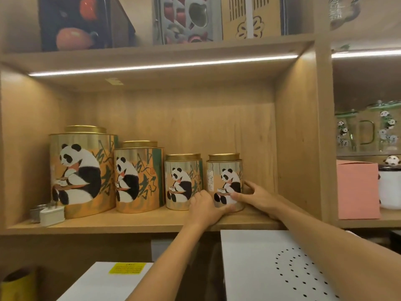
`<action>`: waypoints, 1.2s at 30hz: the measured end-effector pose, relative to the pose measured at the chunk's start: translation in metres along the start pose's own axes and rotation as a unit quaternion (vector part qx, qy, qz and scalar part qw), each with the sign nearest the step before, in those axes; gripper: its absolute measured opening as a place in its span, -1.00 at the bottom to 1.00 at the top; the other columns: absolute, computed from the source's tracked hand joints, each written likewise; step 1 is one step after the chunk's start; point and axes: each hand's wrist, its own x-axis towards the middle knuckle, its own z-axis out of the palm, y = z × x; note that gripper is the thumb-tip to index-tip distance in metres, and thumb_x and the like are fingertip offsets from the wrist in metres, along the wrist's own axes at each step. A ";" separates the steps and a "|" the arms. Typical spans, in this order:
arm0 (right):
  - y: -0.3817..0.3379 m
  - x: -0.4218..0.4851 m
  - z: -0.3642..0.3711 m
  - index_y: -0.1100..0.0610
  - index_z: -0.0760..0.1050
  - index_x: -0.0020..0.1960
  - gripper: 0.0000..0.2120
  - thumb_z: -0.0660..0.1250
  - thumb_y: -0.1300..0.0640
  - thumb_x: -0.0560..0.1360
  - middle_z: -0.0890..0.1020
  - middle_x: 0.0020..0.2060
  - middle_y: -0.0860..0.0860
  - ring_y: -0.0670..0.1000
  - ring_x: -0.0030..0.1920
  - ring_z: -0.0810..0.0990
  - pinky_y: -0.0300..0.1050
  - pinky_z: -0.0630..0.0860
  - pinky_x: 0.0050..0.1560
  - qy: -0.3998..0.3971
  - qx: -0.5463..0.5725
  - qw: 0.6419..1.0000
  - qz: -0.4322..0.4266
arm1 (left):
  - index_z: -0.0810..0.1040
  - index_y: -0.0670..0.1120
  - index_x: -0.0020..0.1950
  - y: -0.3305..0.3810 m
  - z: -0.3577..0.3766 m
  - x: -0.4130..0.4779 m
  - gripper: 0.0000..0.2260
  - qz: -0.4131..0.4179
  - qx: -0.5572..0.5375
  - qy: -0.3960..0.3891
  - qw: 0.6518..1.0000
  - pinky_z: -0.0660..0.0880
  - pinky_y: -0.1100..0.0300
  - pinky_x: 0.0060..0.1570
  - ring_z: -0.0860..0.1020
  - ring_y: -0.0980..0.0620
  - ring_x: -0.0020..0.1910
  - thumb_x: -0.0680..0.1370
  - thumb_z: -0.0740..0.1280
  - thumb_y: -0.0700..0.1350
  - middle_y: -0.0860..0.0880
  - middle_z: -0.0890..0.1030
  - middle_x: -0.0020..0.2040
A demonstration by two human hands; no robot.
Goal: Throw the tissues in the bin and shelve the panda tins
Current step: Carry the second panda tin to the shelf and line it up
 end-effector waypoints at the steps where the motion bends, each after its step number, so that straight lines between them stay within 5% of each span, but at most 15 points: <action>1: 0.003 0.000 0.000 -0.02 0.10 0.59 0.03 0.50 -0.30 0.29 0.31 0.52 0.04 0.09 0.42 0.37 -0.06 0.39 0.31 0.015 -0.002 1.000 0.005 | 0.43 -0.17 0.31 -0.001 0.002 0.000 -0.07 -0.002 0.005 0.009 1.000 0.47 0.04 0.20 0.49 -0.12 0.22 0.27 0.27 0.56 -0.12 0.53 0.21; 8: 0.008 0.005 0.006 -0.06 0.13 0.57 -0.01 0.48 -0.31 0.27 0.38 0.48 0.03 0.02 0.32 0.42 -0.15 0.38 0.18 0.024 -0.029 0.999 -0.016 | 0.42 -0.13 0.25 0.003 0.010 0.001 -0.22 -0.006 0.053 0.043 0.998 0.45 0.09 0.16 0.47 -0.07 0.18 0.37 0.24 0.51 -0.10 0.51 0.19; 18: 0.009 0.006 0.008 -0.06 0.03 0.60 -0.06 0.47 -0.20 0.39 0.29 0.54 0.04 0.12 0.49 0.31 0.06 0.34 0.44 0.028 -0.039 0.999 -0.019 | 0.51 -0.09 0.07 0.006 0.007 -0.004 -0.28 -0.032 0.109 0.072 0.991 0.47 0.12 0.08 0.49 -0.01 0.04 0.38 0.14 0.55 -0.05 0.55 0.05; 27: 0.008 0.014 0.016 0.01 0.13 0.54 -0.12 0.49 -0.20 0.39 0.39 0.47 0.06 0.10 0.41 0.40 0.01 0.38 0.36 0.042 -0.064 0.997 -0.013 | 0.52 -0.13 0.16 0.012 0.001 -0.008 -0.33 -0.065 0.111 0.056 0.990 0.42 0.05 0.21 0.48 -0.07 0.17 0.46 0.18 0.45 -0.09 0.55 0.15; 36: 0.006 0.023 0.020 -0.01 0.05 0.58 -0.16 0.39 -0.21 0.47 0.27 0.55 0.06 0.13 0.52 0.27 0.04 0.25 0.45 0.010 -0.084 0.996 0.003 | 0.52 -0.11 0.20 0.011 0.002 -0.007 -0.44 -0.074 0.116 0.053 0.989 0.40 0.05 0.26 0.45 -0.07 0.20 0.52 0.22 0.36 -0.09 0.54 0.19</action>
